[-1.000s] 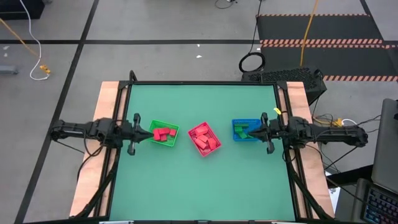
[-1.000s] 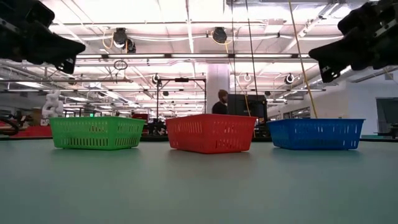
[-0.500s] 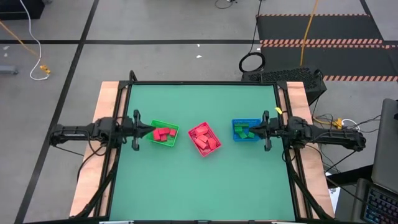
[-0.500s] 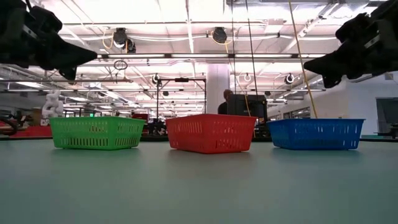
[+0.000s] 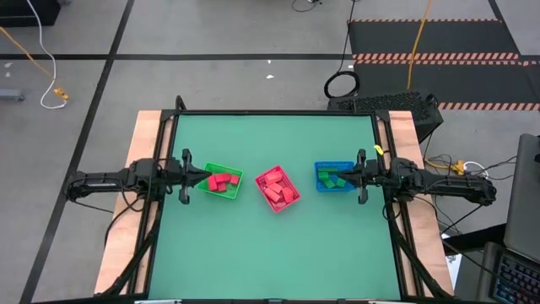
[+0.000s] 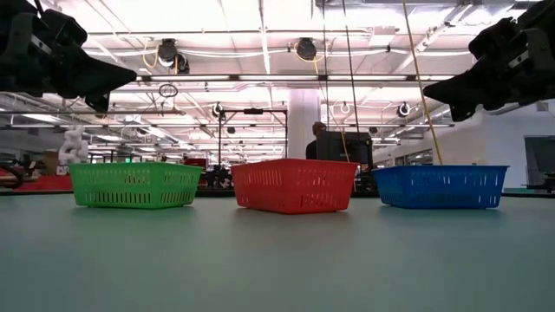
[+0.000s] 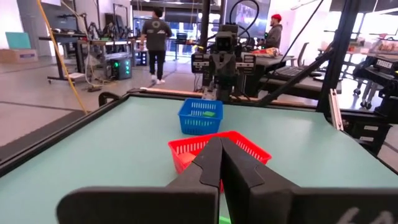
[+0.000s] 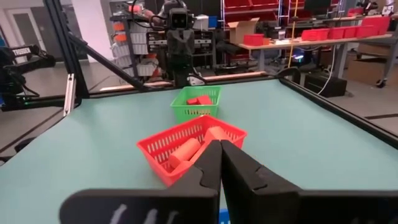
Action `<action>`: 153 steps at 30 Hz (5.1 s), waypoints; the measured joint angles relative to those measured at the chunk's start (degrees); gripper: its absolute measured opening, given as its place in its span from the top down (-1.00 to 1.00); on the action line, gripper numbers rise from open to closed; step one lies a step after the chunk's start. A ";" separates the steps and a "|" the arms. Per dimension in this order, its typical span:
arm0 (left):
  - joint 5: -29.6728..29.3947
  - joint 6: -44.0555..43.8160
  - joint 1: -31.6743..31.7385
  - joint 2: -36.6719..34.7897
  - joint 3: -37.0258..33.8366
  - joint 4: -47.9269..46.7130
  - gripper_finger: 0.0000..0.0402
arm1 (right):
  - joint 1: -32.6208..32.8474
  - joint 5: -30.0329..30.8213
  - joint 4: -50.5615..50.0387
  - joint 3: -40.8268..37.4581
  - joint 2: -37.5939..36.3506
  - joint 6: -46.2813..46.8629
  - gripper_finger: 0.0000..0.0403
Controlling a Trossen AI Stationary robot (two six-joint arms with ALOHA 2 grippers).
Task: Sort & place blocks by color
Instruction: Return to Home Position
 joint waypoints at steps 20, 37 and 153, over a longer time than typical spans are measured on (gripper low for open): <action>-0.27 4.07 0.00 0.04 -0.02 0.46 0.97 | 0.02 0.05 0.33 -0.04 0.00 3.50 1.00; -0.23 4.85 0.00 0.04 -0.02 0.50 0.97 | 0.02 0.04 0.48 -0.07 0.00 3.50 1.00; -0.19 4.79 0.00 0.05 0.02 0.53 0.97 | 0.03 0.09 0.57 -0.07 0.02 3.48 1.00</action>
